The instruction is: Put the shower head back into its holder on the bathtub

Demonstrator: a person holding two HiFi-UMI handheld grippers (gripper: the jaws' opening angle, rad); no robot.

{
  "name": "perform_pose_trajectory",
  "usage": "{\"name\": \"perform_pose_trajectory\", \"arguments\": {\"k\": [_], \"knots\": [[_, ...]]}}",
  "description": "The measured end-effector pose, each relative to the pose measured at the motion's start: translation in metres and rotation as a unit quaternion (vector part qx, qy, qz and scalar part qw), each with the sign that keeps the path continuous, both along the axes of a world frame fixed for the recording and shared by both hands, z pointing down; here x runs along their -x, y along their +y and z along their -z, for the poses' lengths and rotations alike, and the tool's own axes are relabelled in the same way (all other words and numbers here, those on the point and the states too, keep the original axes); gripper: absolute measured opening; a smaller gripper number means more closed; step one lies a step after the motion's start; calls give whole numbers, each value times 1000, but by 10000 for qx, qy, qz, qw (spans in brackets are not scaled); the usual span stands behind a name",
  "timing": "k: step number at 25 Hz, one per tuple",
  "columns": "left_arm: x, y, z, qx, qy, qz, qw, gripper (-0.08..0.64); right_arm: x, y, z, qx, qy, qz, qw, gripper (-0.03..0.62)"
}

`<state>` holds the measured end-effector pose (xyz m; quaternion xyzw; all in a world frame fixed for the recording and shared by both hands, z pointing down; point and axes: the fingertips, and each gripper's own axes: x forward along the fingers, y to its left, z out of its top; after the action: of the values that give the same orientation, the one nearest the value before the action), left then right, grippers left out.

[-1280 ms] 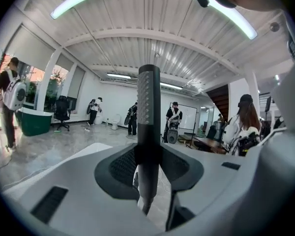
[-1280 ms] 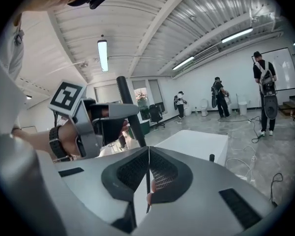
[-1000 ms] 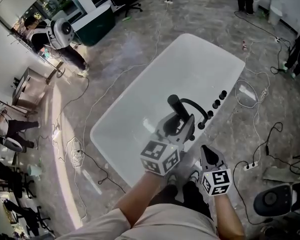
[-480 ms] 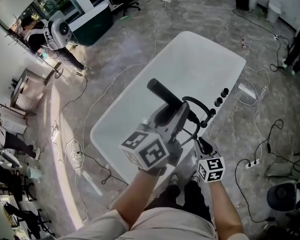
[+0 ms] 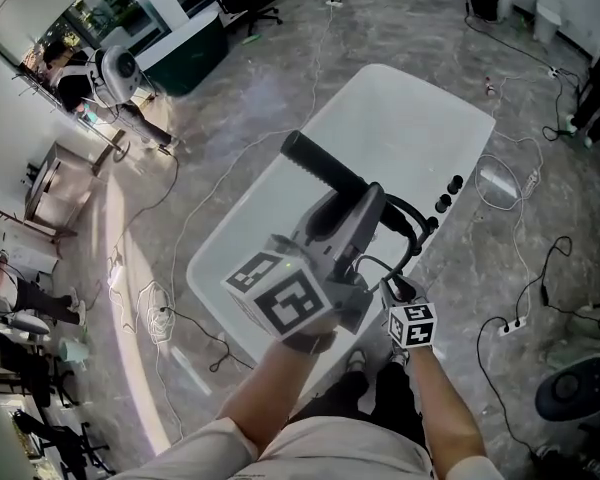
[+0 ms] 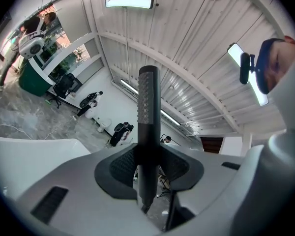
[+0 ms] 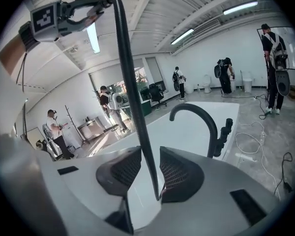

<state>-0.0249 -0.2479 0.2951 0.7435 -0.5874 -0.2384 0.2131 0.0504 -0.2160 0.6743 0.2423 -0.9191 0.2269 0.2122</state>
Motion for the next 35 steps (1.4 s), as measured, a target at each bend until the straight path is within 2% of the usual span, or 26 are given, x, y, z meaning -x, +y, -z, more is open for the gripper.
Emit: {"name": "perform_pose_trajectory", "arguments": {"k": [6,17,20,23,26,29,35], "knots": [[5,4,28,-216,57,-21,9997,132,7,-5,-24,191,161,-77,9997,95],[23,4,33,-248,212,25,9995,132,21,-9,-69,484,437,-209,9977,95],[31,5,32,-275,216,105,9993,132,17,-15,-73,527,367,-289,9975,73],[46,6,24,-286,274,256,9989,132,0,-26,-72,776,180,-543,9953,71],[62,7,11,-185,301,427,9985,132,-32,-39,-63,1163,-201,-1107,9868,71],[74,5,-6,-19,258,612,9978,132,-67,-54,-44,1502,-782,-1683,9711,69],[85,0,-42,371,6,841,9958,132,-121,-71,20,1774,-1792,-2243,9413,69]]}}
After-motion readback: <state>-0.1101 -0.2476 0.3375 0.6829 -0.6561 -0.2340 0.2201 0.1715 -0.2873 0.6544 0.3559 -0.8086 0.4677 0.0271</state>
